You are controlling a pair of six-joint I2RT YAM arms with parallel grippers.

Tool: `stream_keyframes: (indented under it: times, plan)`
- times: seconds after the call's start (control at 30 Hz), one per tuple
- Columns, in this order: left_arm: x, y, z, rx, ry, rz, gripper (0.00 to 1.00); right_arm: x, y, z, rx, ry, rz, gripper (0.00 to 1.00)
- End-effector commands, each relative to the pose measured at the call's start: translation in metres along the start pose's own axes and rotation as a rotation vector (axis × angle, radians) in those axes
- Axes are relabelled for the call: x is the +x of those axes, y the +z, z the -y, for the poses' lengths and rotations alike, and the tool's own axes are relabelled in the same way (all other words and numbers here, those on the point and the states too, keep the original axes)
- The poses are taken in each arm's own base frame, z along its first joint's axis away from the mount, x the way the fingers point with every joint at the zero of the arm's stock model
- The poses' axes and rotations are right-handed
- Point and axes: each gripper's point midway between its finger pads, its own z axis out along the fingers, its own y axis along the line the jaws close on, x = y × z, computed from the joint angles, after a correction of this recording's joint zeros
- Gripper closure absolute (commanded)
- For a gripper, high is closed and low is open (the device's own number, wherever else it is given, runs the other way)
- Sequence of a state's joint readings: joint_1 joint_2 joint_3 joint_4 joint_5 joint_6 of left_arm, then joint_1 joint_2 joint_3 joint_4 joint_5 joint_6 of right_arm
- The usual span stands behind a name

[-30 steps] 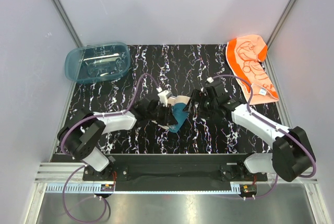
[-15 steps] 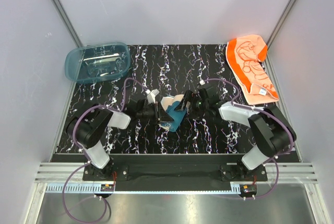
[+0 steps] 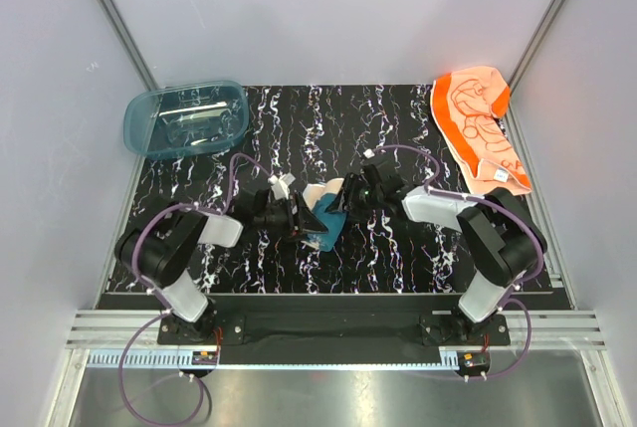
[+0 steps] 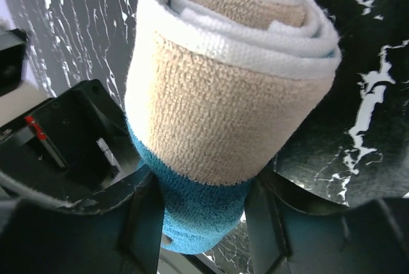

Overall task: Roll the towels
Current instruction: Roll the towel

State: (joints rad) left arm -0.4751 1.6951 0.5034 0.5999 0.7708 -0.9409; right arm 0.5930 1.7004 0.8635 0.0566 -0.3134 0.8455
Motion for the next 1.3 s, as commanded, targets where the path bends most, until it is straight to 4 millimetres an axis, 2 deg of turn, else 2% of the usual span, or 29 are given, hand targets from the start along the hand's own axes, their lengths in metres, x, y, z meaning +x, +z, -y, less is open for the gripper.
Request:
stream_keyframes:
  times: [0.0,0.13,0.17,0.2,0.23,0.27,0.3,0.33,0.37,0.4,0.43,0.5,0.53,0.6,0.67,0.7,0.73,0.8,0.83,0.97,1.13,1.2,1.27]
  plan:
    - [0.0,-0.012,-0.006,-0.106,0.105,-0.001,0.32,0.008,0.001,0.014,0.127,-0.032,-0.029,0.54]
    - [-0.008,-0.028,-0.01,-0.289,0.208,0.032,0.25,0.01,0.002,0.016,0.177,-0.059,-0.059,0.55]
    - [-0.016,-0.026,0.003,-0.303,0.27,0.049,0.24,0.013,0.002,0.016,0.186,-0.065,-0.068,0.55]
    - [-0.021,-0.031,-0.004,-0.38,0.317,0.072,0.23,0.016,0.002,0.019,0.199,-0.07,-0.084,0.55]
    - [-0.018,-0.038,-0.004,-0.427,0.331,0.064,0.19,0.017,0.005,0.02,0.208,-0.073,-0.091,0.57]
    - [-0.02,-0.035,0.009,-0.435,0.384,0.073,0.18,0.019,0.007,0.019,0.212,-0.076,-0.098,0.57]
    - [-0.03,-0.042,0.01,-0.499,0.439,0.124,0.18,0.022,0.007,0.021,0.222,-0.075,-0.112,0.57]
    - [-0.029,-0.046,0.011,-0.544,0.467,0.122,0.17,0.023,0.01,0.021,0.228,-0.078,-0.12,0.56]
    - [-0.026,-0.041,0.027,-0.545,0.534,0.126,0.17,0.024,0.011,0.021,0.233,-0.079,-0.126,0.56]
    - [-0.032,-0.045,0.029,-0.601,0.601,0.161,0.16,0.027,0.011,0.022,0.244,-0.08,-0.141,0.56]
    - [-0.022,-0.043,0.032,-0.631,0.655,0.143,0.16,0.027,0.014,0.022,0.249,-0.082,-0.142,0.55]
    - [-0.027,-0.043,0.036,-0.704,0.739,0.164,0.16,0.029,0.015,0.023,0.258,-0.085,-0.152,0.55]
    - [-0.017,-0.037,0.041,-0.708,0.785,0.148,0.16,0.029,0.016,0.022,0.258,-0.089,-0.157,0.55]
    - [-0.017,-0.033,0.043,-0.757,0.847,0.158,0.16,0.03,0.017,0.021,0.26,-0.091,-0.164,0.55]
    - [-0.006,-0.025,0.047,-0.761,0.904,0.137,0.16,0.031,0.018,0.023,0.265,-0.09,-0.173,0.54]
    - [-0.005,-0.024,0.037,-0.811,0.92,0.122,0.16,0.032,0.018,0.022,0.263,-0.091,-0.175,0.54]
    - [-0.003,-0.019,0.042,-0.824,0.942,0.122,0.16,0.032,0.018,0.023,0.266,-0.092,-0.176,0.54]
    - [-0.003,-0.015,0.029,-0.907,0.985,0.095,0.16,0.032,0.018,0.023,0.262,-0.095,-0.178,0.54]
    - [-0.001,-0.01,0.031,-0.912,0.998,0.091,0.17,0.032,0.018,0.023,0.262,-0.097,-0.18,0.54]
    - [0.0,-0.001,0.01,-0.967,0.998,0.068,0.18,0.034,0.015,0.025,0.27,-0.105,-0.189,0.54]
    - [0.004,0.006,-0.007,-0.986,0.987,0.043,0.25,0.035,0.012,0.026,0.282,-0.111,-0.197,0.53]
    - [0.007,0.006,-0.017,-0.991,0.976,0.032,0.26,0.036,0.012,0.026,0.276,-0.11,-0.207,0.53]
    - [0.007,0.002,-0.025,-0.988,0.95,0.023,0.32,0.038,0.012,0.026,0.277,-0.113,-0.216,0.53]
